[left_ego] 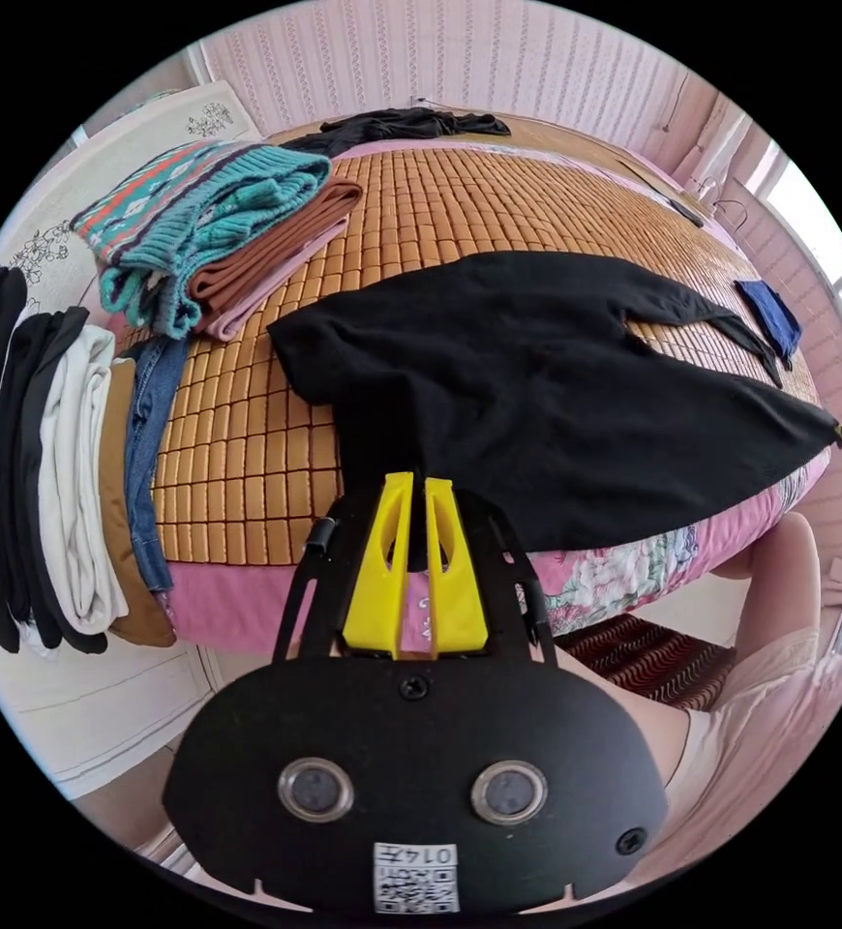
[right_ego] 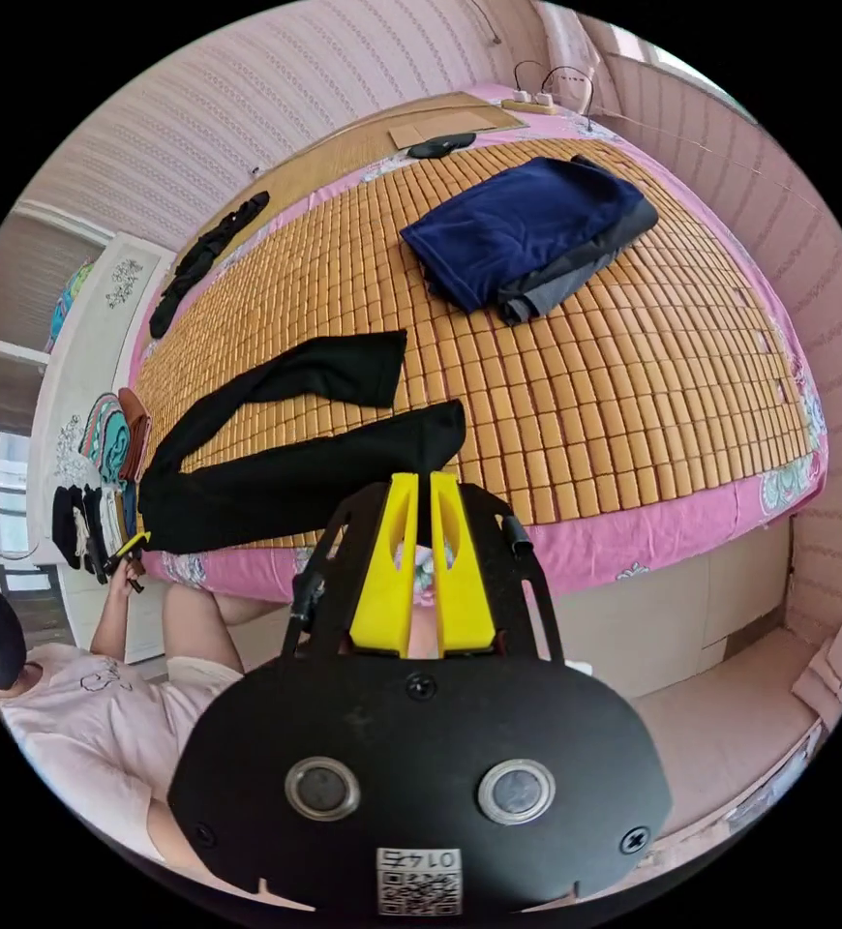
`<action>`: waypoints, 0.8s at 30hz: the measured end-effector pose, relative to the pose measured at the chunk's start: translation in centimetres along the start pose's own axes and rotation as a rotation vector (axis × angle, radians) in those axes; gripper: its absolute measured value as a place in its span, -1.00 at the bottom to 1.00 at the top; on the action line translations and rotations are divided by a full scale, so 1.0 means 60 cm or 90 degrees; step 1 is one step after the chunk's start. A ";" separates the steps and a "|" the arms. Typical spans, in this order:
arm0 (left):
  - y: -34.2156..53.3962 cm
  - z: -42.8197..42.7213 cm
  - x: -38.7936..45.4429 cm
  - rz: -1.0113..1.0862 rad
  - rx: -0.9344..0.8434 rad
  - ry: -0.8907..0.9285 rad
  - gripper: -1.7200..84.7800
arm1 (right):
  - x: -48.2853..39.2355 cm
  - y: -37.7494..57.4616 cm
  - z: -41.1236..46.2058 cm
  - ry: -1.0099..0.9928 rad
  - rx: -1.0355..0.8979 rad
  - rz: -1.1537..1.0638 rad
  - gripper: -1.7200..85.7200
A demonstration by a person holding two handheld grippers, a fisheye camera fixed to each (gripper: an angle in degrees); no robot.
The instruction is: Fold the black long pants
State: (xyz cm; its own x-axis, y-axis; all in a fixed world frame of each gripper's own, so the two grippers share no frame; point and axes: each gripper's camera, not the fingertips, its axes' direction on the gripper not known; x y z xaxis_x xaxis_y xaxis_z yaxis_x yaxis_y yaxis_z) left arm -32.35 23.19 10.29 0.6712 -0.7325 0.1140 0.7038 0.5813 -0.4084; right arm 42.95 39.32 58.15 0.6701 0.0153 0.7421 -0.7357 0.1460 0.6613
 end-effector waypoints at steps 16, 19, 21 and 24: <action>-0.001 0.081 -0.021 -0.002 -0.043 0.000 -0.87 | 0.057 -0.049 0.124 0.042 0.077 0.091 -0.92; 0.007 0.087 -0.039 -0.047 -0.028 0.027 -0.85 | 0.062 -0.058 0.116 0.018 0.077 0.121 -0.90; 0.018 0.084 -0.055 -0.078 -0.015 0.050 -0.83 | 0.052 -0.066 0.107 0.025 0.066 0.118 -0.86; 0.040 0.051 -0.077 -0.104 0.031 0.078 -0.83 | 0.010 -0.078 0.074 0.064 0.115 0.076 -0.82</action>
State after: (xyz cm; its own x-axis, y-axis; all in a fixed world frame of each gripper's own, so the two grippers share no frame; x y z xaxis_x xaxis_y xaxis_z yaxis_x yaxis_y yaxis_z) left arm -33.09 29.05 11.54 0.5155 -0.8546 0.0627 0.8134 0.4650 -0.3495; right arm 46.35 34.28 55.96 0.5768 0.1209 0.8079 -0.8101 -0.0421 0.5847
